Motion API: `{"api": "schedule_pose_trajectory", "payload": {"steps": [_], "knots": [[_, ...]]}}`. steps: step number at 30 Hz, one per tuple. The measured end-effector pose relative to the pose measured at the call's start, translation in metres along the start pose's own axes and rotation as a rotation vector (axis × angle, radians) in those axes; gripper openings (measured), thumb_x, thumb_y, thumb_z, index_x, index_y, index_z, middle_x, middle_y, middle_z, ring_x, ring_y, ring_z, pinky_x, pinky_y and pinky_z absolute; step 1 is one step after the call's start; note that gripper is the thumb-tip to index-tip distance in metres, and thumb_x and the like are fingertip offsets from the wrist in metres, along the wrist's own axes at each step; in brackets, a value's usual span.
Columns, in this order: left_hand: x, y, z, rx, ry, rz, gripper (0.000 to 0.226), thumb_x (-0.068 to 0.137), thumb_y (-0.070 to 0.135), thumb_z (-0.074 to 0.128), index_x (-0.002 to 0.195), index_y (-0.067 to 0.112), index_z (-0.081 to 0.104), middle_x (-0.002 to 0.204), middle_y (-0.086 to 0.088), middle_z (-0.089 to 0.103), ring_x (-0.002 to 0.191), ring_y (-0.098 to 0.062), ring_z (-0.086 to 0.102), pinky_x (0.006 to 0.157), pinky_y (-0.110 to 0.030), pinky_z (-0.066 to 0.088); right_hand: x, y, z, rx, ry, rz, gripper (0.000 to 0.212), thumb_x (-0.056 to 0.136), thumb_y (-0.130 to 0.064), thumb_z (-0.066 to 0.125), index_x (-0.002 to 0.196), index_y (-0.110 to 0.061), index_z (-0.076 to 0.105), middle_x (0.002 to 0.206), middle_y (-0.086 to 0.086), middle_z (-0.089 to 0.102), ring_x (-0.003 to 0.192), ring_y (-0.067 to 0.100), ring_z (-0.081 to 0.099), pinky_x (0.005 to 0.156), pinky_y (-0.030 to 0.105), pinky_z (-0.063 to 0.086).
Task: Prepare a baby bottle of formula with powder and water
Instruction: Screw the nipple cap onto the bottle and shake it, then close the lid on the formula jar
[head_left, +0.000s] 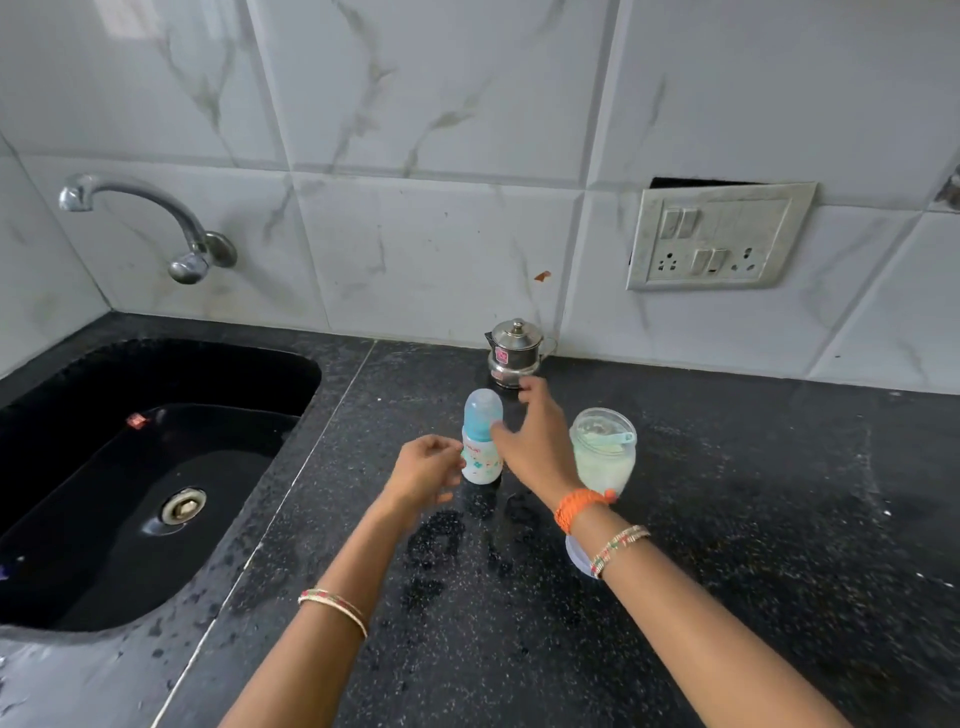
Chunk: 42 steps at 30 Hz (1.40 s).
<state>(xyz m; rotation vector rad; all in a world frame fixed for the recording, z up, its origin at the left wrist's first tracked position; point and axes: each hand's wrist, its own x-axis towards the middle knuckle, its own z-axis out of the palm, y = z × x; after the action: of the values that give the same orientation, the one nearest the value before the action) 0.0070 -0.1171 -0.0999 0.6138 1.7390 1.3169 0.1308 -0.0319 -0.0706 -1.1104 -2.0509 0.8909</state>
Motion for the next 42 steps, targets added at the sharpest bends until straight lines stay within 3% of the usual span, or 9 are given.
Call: {"api": "schedule_pose_trajectory", "payload": {"steps": [3, 7, 12, 17, 22, 28, 34, 39, 42], "knots": [[-0.004, -0.015, 0.021, 0.388, -0.043, 0.336, 0.018, 0.083, 0.007, 0.053, 0.095, 0.015, 0.063, 0.075, 0.000, 0.062, 0.056, -0.009, 0.053, 0.051, -0.019, 0.043, -0.034, 0.021, -0.023, -0.310, -0.002, 0.001, 0.007, 0.082, -0.024, 0.056, 0.088, -0.025, 0.053, 0.082, -0.004, 0.063, 0.079, 0.022, 0.062, 0.066, 0.036, 0.051], [-0.010, -0.030, 0.048, 0.617, -0.241, 0.463, 0.022, 0.086, 0.009, 0.052, 0.106, 0.017, 0.059, 0.092, 0.006, 0.059, 0.079, -0.009, 0.056, 0.075, -0.023, 0.047, -0.076, 0.061, -0.045, -0.861, -0.160, 0.083, 0.029, 0.086, -0.040, 0.051, 0.105, -0.019, 0.055, 0.107, 0.005, 0.057, 0.104, 0.030, 0.052, 0.076, 0.040, 0.047], [-0.008, -0.024, 0.070, 0.716, -0.298, 0.521, 0.040, 0.084, 0.011, 0.056, 0.124, 0.016, 0.049, 0.114, -0.004, 0.056, 0.096, -0.019, 0.056, 0.085, -0.029, 0.049, -0.073, 0.071, -0.051, -0.676, -0.409, 0.340, 0.055, 0.083, -0.051, 0.058, 0.129, -0.026, 0.041, 0.130, 0.011, 0.045, 0.118, 0.038, 0.043, 0.091, 0.045, 0.042], [0.003, -0.006, 0.079, 0.664, -0.300, 0.519, 0.057, 0.084, 0.019, 0.065, 0.134, 0.017, 0.038, 0.126, -0.006, 0.051, 0.105, -0.014, 0.048, 0.086, -0.023, 0.041, -0.063, 0.058, -0.058, -0.731, -0.594, 0.285, 0.067, 0.072, -0.036, 0.076, 0.130, -0.022, 0.044, 0.133, 0.010, 0.049, 0.118, 0.033, 0.050, 0.091, 0.038, 0.044], [0.010, 0.003, 0.084, 0.566, -0.301, 0.457, 0.071, 0.082, 0.028, 0.070, 0.140, 0.019, 0.030, 0.132, -0.004, 0.050, 0.121, -0.020, 0.049, 0.090, -0.025, 0.039, -0.012, 0.019, -0.126, -0.288, -0.048, 0.123, 0.064, 0.071, -0.039, 0.074, 0.129, -0.035, 0.047, 0.129, 0.006, 0.055, 0.114, 0.027, 0.053, 0.088, 0.031, 0.041], [0.013, 0.011, 0.110, 0.505, -0.296, 0.400, 0.106, 0.074, 0.038, 0.077, 0.150, 0.017, 0.007, 0.157, -0.007, 0.020, 0.143, -0.024, 0.021, 0.115, -0.041, 0.025, 0.012, 0.025, -0.105, 0.084, 0.379, 0.045, 0.045, 0.071, -0.025, 0.078, 0.100, -0.013, 0.045, 0.103, 0.006, 0.048, 0.091, 0.020, 0.049, 0.068, 0.020, 0.036], [0.016, -0.003, 0.112, 0.553, -0.289, 0.401, 0.111, 0.071, 0.041, 0.078, 0.150, 0.013, 0.005, 0.159, -0.007, 0.015, 0.146, -0.022, 0.015, 0.117, -0.042, 0.022, -0.007, 0.062, -0.066, -0.156, 0.243, 0.107, 0.032, 0.064, -0.030, 0.072, 0.074, -0.018, 0.044, 0.090, -0.001, 0.044, 0.088, 0.019, 0.047, 0.073, 0.029, 0.038], [0.019, -0.010, 0.108, 0.380, -0.192, 0.446, 0.089, 0.063, 0.040, 0.082, 0.136, 0.021, 0.035, 0.134, 0.001, 0.052, 0.120, -0.015, 0.052, 0.098, -0.033, 0.045, -0.001, 0.045, -0.075, -0.307, -0.005, 0.053, 0.049, 0.063, -0.029, 0.076, 0.095, -0.023, 0.039, 0.098, 0.003, 0.047, 0.088, 0.022, 0.047, 0.066, 0.029, 0.037], [0.021, -0.017, 0.109, 0.304, -0.165, 0.442, 0.085, 0.058, 0.045, 0.084, 0.126, 0.028, 0.036, 0.119, 0.012, 0.057, 0.103, 0.005, 0.055, 0.082, -0.011, 0.044, 0.016, 0.030, -0.083, -0.400, -0.267, 0.070, 0.063, 0.065, -0.025, 0.075, 0.113, -0.030, 0.035, 0.104, 0.006, 0.041, 0.093, 0.031, 0.054, 0.070, 0.031, 0.039]]}}
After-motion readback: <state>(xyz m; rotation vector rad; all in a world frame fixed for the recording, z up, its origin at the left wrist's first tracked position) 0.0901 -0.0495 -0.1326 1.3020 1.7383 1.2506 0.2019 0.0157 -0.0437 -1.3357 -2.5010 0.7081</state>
